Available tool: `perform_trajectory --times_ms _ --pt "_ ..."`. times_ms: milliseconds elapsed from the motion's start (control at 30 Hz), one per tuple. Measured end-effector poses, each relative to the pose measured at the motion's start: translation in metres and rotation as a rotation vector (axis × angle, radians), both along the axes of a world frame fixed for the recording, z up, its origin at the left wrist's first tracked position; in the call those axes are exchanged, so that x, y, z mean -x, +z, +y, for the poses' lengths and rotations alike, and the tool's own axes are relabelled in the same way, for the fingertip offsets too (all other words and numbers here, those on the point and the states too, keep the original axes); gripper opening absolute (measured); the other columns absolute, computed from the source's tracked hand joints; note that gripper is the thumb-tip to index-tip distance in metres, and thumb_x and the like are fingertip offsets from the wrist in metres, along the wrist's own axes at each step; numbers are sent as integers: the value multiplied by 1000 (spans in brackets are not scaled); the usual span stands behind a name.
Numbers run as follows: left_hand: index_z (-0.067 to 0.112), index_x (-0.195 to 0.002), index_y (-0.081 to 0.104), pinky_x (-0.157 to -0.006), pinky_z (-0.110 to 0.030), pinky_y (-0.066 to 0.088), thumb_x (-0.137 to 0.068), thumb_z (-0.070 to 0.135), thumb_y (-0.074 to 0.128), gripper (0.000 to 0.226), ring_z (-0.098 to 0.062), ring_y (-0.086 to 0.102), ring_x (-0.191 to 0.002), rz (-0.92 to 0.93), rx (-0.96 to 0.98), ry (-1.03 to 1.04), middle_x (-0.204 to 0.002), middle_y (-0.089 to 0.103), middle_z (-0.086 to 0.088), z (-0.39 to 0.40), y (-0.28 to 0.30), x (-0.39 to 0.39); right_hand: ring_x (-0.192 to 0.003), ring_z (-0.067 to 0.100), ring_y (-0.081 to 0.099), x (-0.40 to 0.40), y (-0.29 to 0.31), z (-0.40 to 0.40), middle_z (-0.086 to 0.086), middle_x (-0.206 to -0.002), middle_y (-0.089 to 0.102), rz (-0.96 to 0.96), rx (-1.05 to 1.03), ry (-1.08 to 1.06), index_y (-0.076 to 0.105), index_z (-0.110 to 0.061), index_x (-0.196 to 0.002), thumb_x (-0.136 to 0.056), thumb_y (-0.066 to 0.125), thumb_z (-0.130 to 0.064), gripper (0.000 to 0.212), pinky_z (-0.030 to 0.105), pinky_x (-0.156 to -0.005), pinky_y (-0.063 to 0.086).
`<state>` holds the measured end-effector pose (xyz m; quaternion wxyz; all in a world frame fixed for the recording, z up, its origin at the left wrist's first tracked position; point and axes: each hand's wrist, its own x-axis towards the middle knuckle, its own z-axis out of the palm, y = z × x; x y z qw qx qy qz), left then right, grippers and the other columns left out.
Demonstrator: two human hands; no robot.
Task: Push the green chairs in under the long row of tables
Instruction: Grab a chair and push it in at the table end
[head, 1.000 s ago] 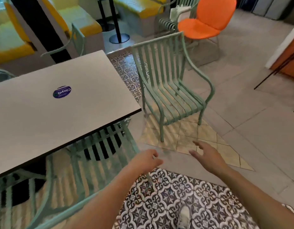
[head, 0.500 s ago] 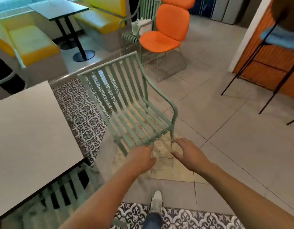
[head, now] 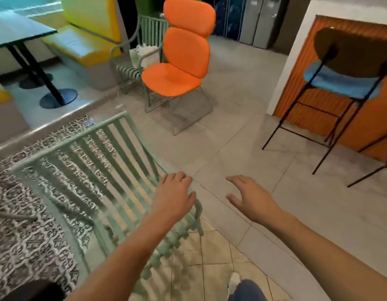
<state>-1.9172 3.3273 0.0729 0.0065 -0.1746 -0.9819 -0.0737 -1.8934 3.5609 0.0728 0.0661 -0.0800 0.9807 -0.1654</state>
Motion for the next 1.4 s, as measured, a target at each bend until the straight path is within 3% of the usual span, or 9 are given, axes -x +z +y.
perform_trajectory --times_ms 200,400,667,933,1133,1333,1400 --pt "24 -137 47 -105 -38 37 -96 47 43 47 -20 44 -125 -81 103 98 -137 47 3 42 -11 136 -131 14 36 146 -26 53 -7 -148 38 18 55 96 34 -28 -146 -96 47 -45 54 26 -103 32" --pt "23 -132 53 -98 -39 43 -94 47 47 44 -21 49 -122 -54 129 299 -134 51 2 59 -2 246 -130 16 38 298 -20 91 -7 -146 40 -26 82 270 36 -27 -145 -95 47 -46 54 27 -104 32" --pt "20 -119 63 -96 -43 41 -89 44 54 39 -26 55 -110 -16 118 494 -119 61 0 53 -15 400 -130 16 39 499 -16 69 -4 -143 44 2 102 472 41 -25 -143 -95 52 -40 51 30 -104 36" --pt "18 -118 63 -88 -41 45 -88 45 55 40 -27 56 -106 30 108 695 -116 62 -4 -27 -6 555 -128 18 43 697 -6 -31 -4 -140 46 -27 104 654 43 -23 -141 -93 56 -33 51 30 -98 37" --pt "13 -114 64 -81 -41 51 -86 41 59 39 -30 58 -100 -14 59 943 -109 62 -7 -102 -4 604 -123 19 47 806 1 -123 -1 -134 52 -13 110 782 45 -22 -140 -92 57 -32 50 32 -94 39" --pt "13 -100 65 -71 -39 48 -82 38 63 31 -32 59 -92 -75 135 1282 -96 61 -8 -174 -14 635 -122 25 48 905 -24 -268 2 -135 52 -39 126 1114 46 -20 -138 -92 57 -35 50 38 -98 43" --pt "14 -108 64 -75 -40 48 -85 39 60 34 -31 58 -95 -109 138 1400 -102 61 -8 -191 -10 638 -126 22 46 916 -22 -315 -1 -140 49 -86 151 1248 44 -23 -140 -92 56 -35 51 36 -101 41"
